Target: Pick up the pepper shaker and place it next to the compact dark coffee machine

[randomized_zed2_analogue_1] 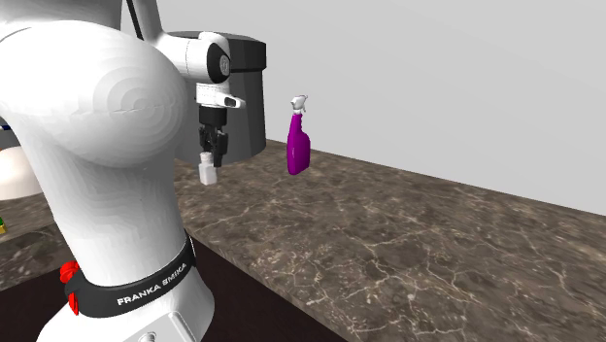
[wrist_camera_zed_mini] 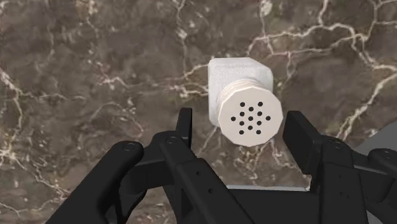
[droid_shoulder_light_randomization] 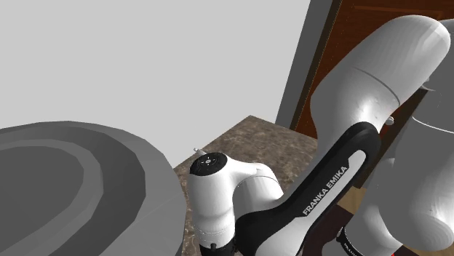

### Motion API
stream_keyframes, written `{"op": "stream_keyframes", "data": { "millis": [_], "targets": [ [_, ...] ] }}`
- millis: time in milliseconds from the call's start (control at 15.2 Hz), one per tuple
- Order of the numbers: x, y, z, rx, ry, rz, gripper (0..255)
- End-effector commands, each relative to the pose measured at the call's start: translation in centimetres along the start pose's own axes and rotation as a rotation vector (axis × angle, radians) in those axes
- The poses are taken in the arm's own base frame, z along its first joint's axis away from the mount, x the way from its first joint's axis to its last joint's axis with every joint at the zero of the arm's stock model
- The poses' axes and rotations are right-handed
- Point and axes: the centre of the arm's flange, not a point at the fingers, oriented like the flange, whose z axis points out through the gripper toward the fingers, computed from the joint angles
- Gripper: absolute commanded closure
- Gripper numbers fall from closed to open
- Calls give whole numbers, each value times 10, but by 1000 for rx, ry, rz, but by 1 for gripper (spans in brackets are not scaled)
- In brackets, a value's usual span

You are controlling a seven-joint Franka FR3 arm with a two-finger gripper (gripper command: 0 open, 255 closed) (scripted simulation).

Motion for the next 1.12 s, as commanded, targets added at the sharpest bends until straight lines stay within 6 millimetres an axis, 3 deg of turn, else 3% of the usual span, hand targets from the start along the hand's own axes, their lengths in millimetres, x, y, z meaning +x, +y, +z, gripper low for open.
{"op": "stream_keyframes", "data": {
  "millis": [0,264,528,1056],
  "targets": [
    [0,0,0,0,0,0,0],
    [0,0,0,0,0,0,0],
    [0,0,-50,0,0,0,0],
    [0,0,-50,0,0,0,0]
  ]
}}
